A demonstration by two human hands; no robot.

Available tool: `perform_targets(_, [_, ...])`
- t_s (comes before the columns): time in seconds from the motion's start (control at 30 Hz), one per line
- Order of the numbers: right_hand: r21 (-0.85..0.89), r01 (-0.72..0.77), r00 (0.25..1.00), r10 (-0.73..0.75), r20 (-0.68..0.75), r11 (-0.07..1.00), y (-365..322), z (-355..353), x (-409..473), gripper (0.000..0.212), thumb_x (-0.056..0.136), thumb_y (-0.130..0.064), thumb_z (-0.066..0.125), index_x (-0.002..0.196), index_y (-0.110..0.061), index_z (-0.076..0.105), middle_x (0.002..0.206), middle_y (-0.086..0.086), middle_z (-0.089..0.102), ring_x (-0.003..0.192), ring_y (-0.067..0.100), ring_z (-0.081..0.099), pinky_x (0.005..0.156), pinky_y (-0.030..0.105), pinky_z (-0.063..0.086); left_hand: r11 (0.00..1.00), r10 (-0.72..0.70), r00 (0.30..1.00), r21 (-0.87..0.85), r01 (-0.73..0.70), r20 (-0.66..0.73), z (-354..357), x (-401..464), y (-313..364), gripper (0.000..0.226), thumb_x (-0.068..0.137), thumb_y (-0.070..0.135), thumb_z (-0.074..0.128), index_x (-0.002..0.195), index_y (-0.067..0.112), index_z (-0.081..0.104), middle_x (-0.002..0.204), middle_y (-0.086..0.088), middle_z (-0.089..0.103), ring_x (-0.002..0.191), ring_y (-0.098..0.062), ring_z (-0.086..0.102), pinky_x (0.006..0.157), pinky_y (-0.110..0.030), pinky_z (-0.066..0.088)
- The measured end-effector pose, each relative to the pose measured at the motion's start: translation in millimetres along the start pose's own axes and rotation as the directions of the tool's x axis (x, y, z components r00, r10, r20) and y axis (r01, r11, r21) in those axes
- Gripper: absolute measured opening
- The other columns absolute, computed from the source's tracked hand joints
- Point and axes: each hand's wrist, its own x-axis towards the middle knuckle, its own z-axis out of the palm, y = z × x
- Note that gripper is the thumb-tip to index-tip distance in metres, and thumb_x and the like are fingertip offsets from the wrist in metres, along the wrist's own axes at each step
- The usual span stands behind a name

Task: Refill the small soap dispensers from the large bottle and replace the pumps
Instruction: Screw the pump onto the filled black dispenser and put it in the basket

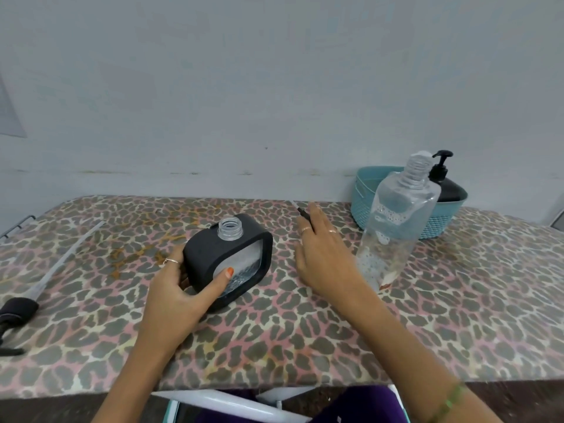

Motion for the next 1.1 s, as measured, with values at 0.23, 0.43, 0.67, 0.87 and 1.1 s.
perform_targets(0.23, [-0.182, -0.194, 0.978, 0.204, 0.041, 0.964, 6.7, 37.3, 47.3, 0.028, 0.097, -0.005, 0.041, 0.12, -0.003, 0.058, 0.141, 0.022, 0.04, 0.121, 0.034, 0.049, 0.101, 0.042, 0.042, 1.0, -0.004, 1.0, 0.028, 0.005, -0.027, -2.8, -2.3, -0.6, 0.048, 0.066, 0.04, 0.078, 0.105, 0.048, 0.051, 0.106, 0.024, 0.06, 0.096, 0.012, 0.06, 0.074, -0.006, 0.05])
perform_targets(0.43, [0.002, -0.241, 0.971, 0.241, 0.006, 0.971, 18.5, 40.6, 54.0, 0.02, 0.095, -0.004, 0.05, 0.11, -0.005, 0.062, 0.124, 0.016, 0.048, 0.104, 0.029, 0.054, 0.091, 0.041, 0.05, 0.998, 0.02, 1.0, 0.054, -0.019, -0.022, -6.6, -2.6, -1.3, 0.051, 0.076, 0.019, 0.077, 0.106, 0.048, 0.048, 0.107, 0.024, 0.06, 0.094, 0.015, 0.059, 0.073, -0.005, 0.049])
perform_targets(0.67, [0.53, -0.082, 0.984, 0.153, -0.091, 0.844, -8.2, -14.0, 38.9, 0.034, 0.093, 0.002, 0.047, 0.108, -0.022, 0.065, 0.113, 0.005, 0.055, 0.077, 0.008, 0.061, 0.067, 0.015, 0.051, 1.0, 0.025, 1.0, 0.019, -0.025, -0.006, -1.2, -0.1, 1.4, 0.051, 0.078, 0.018, 0.077, 0.109, 0.046, 0.049, 0.11, 0.023, 0.06, 0.099, 0.011, 0.06, 0.076, -0.008, 0.049])
perform_targets(0.87, [0.948, 0.198, 0.979, -0.098, -0.179, 0.25, -38.5, -75.0, 4.9, 0.052, 0.085, 0.019, 0.053, 0.111, -0.025, 0.062, 0.107, -0.002, 0.061, 0.093, 0.006, 0.064, 0.089, 0.023, 0.05, 1.0, 0.012, 1.0, -0.006, -0.012, 0.005, -2.3, 0.0, 0.8, 0.048, 0.078, 0.019, 0.077, 0.111, 0.043, 0.053, 0.11, 0.019, 0.064, 0.099, 0.005, 0.062, 0.076, -0.011, 0.051])
perform_targets(1.1, [0.903, 0.357, 0.933, -0.046, -0.357, 0.24, -55.7, -79.7, -3.3, 0.024, 0.091, -0.011, 0.062, 0.108, -0.025, 0.056, 0.089, -0.01, 0.061, 0.078, 0.008, 0.056, 0.076, 0.028, 0.051, 1.0, -0.001, 1.0, -0.002, 0.001, 0.006, -2.6, 0.0, -1.2, 0.047, 0.078, 0.021, 0.077, 0.112, 0.042, 0.053, 0.111, 0.018, 0.064, 0.099, 0.003, 0.063, 0.077, -0.015, 0.053])
